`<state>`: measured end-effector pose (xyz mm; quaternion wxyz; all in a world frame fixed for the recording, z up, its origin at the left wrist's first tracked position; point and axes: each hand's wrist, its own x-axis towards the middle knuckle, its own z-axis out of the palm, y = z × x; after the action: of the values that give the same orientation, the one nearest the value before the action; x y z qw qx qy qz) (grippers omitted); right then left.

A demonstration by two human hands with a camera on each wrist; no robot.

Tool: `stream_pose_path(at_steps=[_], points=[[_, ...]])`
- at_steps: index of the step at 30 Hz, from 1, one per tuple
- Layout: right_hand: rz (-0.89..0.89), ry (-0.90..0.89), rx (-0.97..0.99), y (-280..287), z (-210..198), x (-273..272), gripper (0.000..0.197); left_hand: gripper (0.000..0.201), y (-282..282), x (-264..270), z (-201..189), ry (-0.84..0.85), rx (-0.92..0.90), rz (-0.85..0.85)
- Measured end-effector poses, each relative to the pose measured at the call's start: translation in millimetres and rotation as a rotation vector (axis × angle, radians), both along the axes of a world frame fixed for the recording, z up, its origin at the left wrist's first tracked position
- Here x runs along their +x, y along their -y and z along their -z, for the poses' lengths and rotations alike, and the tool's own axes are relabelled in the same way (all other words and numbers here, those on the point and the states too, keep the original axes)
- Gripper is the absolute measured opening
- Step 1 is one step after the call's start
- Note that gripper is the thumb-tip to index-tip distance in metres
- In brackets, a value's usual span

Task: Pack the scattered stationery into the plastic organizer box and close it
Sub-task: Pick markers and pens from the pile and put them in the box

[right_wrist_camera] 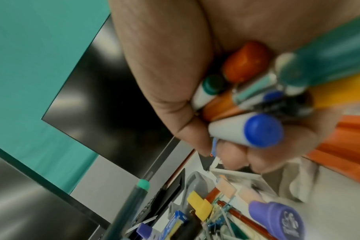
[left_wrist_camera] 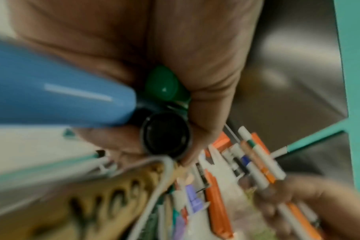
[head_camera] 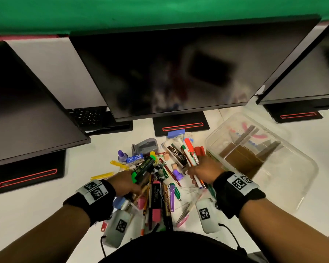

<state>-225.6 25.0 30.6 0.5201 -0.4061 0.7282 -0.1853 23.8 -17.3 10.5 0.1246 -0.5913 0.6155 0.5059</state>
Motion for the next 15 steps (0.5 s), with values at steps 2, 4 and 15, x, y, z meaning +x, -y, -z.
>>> stream_pose_path(at_steps=[2, 4, 15], points=[[0.002, 0.007, 0.009, -4, 5, -1, 0.019, 0.012, 1, 2, 1, -0.102, 0.075, -0.085], [0.011, 0.01, 0.015, -7, 10, 0, 0.022, 0.013, 4, 3, -1, -0.128, 0.038, -0.127], [-0.286, 0.144, -0.099, -2, -16, 30, 0.019, 0.022, 2, -31, -19, -0.493, -0.224, -0.428]])
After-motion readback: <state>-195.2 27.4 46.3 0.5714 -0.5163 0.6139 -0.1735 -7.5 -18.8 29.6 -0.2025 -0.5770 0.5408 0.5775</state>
